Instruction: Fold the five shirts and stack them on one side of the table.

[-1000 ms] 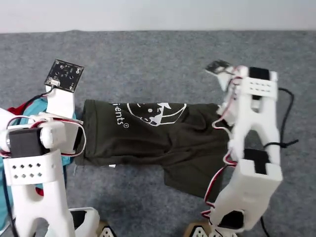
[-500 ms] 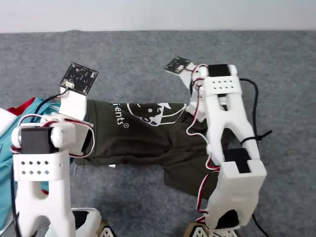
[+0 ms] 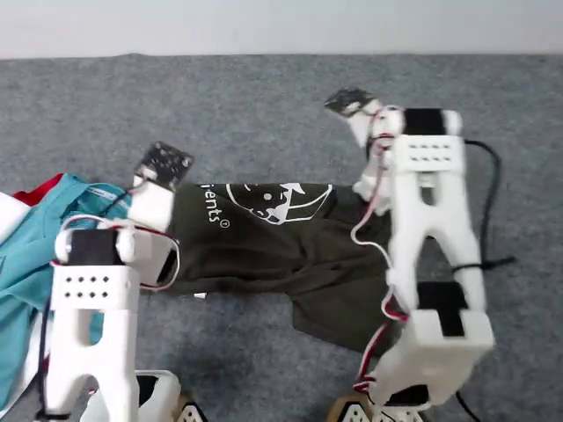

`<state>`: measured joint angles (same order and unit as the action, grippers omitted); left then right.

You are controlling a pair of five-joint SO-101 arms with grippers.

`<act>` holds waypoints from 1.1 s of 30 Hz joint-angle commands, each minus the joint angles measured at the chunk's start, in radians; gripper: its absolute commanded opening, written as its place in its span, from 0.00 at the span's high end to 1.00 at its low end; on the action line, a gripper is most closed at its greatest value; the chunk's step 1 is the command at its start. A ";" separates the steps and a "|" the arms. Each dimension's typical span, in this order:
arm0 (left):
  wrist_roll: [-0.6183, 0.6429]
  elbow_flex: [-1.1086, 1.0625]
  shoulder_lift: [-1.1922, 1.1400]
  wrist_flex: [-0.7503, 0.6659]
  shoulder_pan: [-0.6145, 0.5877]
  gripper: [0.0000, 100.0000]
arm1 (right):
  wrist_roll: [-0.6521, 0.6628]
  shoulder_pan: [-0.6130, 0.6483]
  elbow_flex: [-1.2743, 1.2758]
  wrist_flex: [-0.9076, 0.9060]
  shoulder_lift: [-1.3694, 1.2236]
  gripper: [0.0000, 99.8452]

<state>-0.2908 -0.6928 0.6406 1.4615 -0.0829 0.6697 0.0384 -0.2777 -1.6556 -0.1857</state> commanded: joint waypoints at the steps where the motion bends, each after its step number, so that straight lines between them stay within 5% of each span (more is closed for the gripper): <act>1: -0.046 -0.077 0.014 -0.083 0.006 0.95 | -0.009 -0.070 -0.052 -0.068 0.165 0.84; 6: -0.044 -0.105 0.014 -0.089 0.002 0.85 | -0.011 -0.160 -0.051 -0.134 0.288 0.84; 15: -0.041 -0.085 -0.006 -0.127 -0.046 0.84 | -0.114 -0.354 -0.046 -0.136 0.472 0.84; 33: -0.077 0.335 -0.684 0.051 -0.075 0.84 | -0.160 -0.444 0.051 -0.134 0.515 0.84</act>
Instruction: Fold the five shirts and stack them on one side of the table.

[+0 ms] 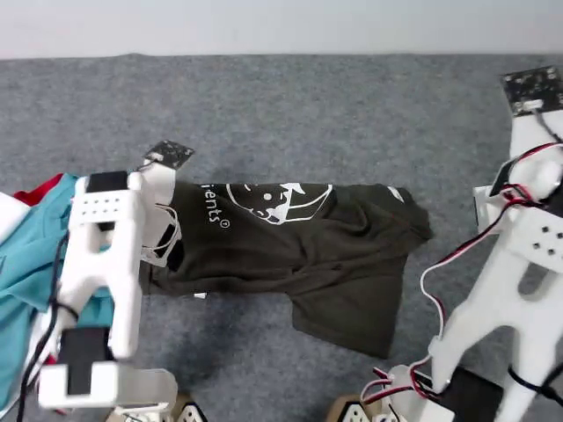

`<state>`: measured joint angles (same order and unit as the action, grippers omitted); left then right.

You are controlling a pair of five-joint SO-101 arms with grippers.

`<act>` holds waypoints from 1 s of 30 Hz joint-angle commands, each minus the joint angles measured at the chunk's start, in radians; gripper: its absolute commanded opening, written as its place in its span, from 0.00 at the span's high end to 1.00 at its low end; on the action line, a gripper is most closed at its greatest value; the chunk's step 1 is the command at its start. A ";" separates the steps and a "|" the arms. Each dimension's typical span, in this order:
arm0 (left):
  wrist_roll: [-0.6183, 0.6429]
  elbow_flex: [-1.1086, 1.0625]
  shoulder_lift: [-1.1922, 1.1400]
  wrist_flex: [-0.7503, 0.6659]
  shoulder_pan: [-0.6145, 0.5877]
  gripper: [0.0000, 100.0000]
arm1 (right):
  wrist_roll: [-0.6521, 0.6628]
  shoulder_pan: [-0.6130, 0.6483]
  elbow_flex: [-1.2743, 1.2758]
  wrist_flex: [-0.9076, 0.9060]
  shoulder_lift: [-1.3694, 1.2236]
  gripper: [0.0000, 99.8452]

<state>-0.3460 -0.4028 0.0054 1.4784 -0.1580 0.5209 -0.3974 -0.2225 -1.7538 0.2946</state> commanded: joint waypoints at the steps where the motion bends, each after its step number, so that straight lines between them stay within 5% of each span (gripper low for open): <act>1: -0.021 0.045 -0.069 0.032 0.000 0.84 | -0.011 -0.008 -0.005 -0.036 0.033 0.84; 12: -0.015 0.051 -0.180 -0.058 -0.006 0.84 | -0.009 -0.008 -0.005 -0.036 0.024 0.84; 19: -0.015 0.053 -0.230 -0.095 -0.003 0.96 | -0.009 -0.008 -0.003 -0.036 0.024 0.84; 30: -0.015 0.053 -0.135 -0.051 0.000 1.00 | -0.009 -0.005 -0.003 -0.033 0.022 0.84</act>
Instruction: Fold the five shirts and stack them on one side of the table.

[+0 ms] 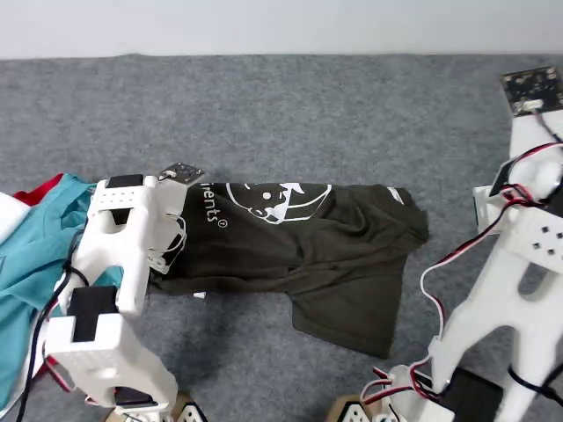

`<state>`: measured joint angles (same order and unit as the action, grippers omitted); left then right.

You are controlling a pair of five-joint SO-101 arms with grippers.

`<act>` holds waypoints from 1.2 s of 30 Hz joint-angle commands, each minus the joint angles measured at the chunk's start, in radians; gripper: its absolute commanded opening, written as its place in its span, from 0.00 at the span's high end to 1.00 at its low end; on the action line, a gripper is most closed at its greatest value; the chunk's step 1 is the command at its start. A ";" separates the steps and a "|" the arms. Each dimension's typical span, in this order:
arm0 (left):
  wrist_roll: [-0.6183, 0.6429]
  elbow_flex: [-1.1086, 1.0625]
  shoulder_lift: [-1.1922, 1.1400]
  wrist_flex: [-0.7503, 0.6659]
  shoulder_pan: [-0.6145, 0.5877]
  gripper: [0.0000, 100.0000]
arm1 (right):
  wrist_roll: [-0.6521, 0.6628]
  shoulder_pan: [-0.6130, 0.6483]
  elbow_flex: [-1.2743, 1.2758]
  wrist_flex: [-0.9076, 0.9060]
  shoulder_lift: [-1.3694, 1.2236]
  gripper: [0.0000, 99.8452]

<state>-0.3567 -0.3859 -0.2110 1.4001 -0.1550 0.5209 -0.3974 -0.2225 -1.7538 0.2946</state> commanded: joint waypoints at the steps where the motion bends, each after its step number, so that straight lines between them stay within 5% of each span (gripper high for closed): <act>1: -0.006 0.036 0.101 0.041 -0.003 1.00 | -0.009 -0.005 -0.003 -0.033 0.022 0.84; 14: -0.035 0.033 0.324 0.212 -0.018 1.00 | -0.011 -0.005 -0.003 -0.033 0.022 0.84; 23: -0.124 0.002 0.322 0.233 -0.163 1.00 | -0.011 -0.005 -0.003 -0.035 0.024 0.84; 30: -0.147 -0.140 0.322 0.176 -0.089 0.98 | -0.011 -0.004 -0.003 -0.035 0.022 0.84; 36: -0.058 -0.104 0.331 0.169 -0.034 0.87 | -0.011 -0.004 -0.003 -0.036 0.024 0.84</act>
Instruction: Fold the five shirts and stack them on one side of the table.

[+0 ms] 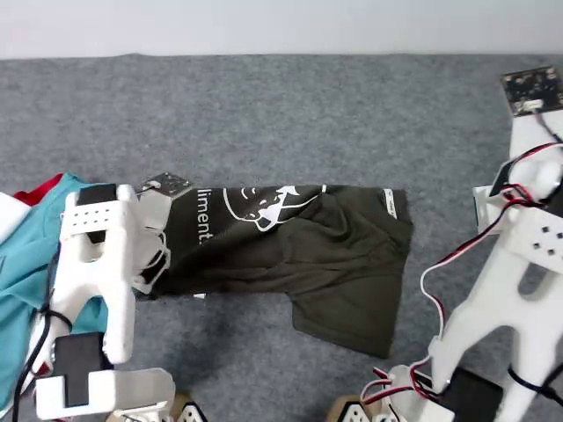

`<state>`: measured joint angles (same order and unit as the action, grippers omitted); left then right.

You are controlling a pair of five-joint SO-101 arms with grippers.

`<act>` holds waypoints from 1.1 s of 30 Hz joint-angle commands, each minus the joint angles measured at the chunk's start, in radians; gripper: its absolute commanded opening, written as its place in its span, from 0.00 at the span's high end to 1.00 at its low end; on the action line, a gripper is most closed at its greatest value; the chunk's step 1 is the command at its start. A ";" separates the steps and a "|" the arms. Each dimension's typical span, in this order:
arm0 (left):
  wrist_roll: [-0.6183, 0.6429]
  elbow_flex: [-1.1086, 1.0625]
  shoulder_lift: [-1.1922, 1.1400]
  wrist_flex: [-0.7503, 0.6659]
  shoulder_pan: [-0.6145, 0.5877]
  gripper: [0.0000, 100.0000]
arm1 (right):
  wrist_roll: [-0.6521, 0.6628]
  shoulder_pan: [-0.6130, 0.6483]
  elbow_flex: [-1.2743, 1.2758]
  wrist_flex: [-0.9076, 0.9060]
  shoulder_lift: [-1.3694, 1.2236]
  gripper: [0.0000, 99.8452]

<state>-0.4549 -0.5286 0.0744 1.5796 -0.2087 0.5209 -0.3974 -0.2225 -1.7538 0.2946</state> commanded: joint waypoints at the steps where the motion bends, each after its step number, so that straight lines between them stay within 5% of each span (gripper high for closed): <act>1: 0.044 0.062 0.046 -0.009 0.023 0.86 | -0.011 -0.004 -0.003 -0.036 0.024 0.84; 12: 0.081 0.463 0.043 0.170 0.017 0.87 | -0.018 0.053 0.089 -0.027 0.002 0.84; 17: 0.133 0.498 0.028 0.066 0.071 0.99 | -0.080 0.173 0.147 0.062 -0.108 0.85; 22: 0.137 0.506 -0.126 -0.061 0.084 0.99 | -0.192 0.259 0.146 0.220 -0.243 0.99; 33: 0.215 0.845 -0.534 -0.117 0.091 1.00 | -0.233 0.498 0.149 0.308 -0.421 0.99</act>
<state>-0.2570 0.2018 -0.4012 1.4922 -0.1304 0.2969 0.0598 -0.0690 -1.4791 -0.1013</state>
